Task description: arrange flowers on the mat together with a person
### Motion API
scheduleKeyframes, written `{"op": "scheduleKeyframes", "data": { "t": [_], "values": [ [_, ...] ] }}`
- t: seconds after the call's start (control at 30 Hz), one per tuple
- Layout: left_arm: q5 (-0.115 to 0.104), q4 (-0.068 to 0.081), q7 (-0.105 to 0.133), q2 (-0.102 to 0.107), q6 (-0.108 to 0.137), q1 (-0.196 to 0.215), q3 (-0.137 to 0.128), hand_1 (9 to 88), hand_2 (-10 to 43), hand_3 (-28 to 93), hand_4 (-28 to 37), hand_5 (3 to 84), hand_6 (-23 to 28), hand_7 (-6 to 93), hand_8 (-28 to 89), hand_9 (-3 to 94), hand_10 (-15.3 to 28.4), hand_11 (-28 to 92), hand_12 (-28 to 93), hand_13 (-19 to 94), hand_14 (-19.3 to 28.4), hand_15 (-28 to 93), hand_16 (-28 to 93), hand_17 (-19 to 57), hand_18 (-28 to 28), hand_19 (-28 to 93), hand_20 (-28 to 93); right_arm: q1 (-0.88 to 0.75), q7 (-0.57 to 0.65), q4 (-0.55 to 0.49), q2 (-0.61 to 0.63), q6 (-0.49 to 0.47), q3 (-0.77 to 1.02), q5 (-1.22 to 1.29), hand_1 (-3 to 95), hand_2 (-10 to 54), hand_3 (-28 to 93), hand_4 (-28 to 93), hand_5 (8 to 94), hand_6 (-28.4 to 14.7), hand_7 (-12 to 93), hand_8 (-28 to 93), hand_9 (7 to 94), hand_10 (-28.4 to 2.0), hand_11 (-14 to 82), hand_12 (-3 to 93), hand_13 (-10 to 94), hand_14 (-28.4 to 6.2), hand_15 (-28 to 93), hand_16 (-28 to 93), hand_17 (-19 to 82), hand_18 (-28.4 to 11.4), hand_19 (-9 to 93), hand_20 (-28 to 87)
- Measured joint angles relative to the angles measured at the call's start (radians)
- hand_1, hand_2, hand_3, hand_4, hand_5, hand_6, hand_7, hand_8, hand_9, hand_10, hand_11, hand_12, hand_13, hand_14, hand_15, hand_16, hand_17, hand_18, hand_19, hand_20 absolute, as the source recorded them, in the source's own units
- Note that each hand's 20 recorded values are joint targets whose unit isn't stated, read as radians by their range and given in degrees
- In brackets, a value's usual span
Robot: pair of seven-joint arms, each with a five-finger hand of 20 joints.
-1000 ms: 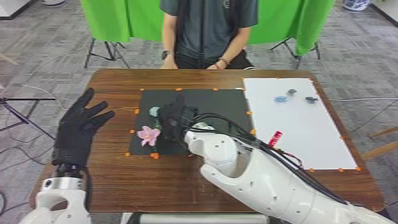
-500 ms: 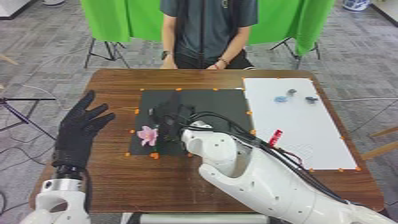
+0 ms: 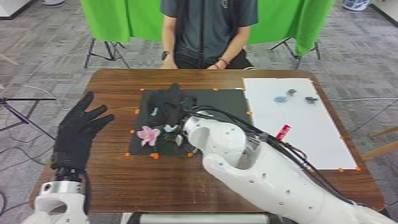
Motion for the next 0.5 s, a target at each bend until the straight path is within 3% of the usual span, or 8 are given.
{"op": "scheduleKeyframes", "data": {
  "t": [0.3, 0.5],
  "values": [
    [-0.004, -0.004, 0.029, 0.007, 0.018, 0.027, -0.007, 20.4, 5.4, 78, -28.3, 34.1, 3.1, 10.0, -9, 37.0, 17.2, 21, 9, 30, 26.7, 46, -7, -7.0, 24.8, 52, 20, -0.118, 0.068, -0.228, 0.046, 0.048, 0.279, 0.422, 26.2, -3.7, 78, -25, 54.8, 1.6, 16, -13, 54.1, -14.7, 23.8, 15.7, 45, -16.3, 56, 11, 7, -19.0, 58, 28],
    [-0.006, -0.004, 0.044, 0.012, 0.025, 0.035, -0.008, 20.3, 5.3, 78, -28.3, 34.2, 2.9, 9.6, -9, 36.6, 16.7, 20, 8, 30, 26.7, 45, -7, -7.2, 24.8, 51, 20, -0.242, 0.076, -0.299, 0.047, 0.055, 0.531, 0.717, 22.9, 1.3, 78, -26, 49.7, 1.2, 15, -12, 50.3, -15.0, 15.5, 14.1, 40, -18.2, 42, 10, 5, -18.9, 53, 23]
  ]
}}
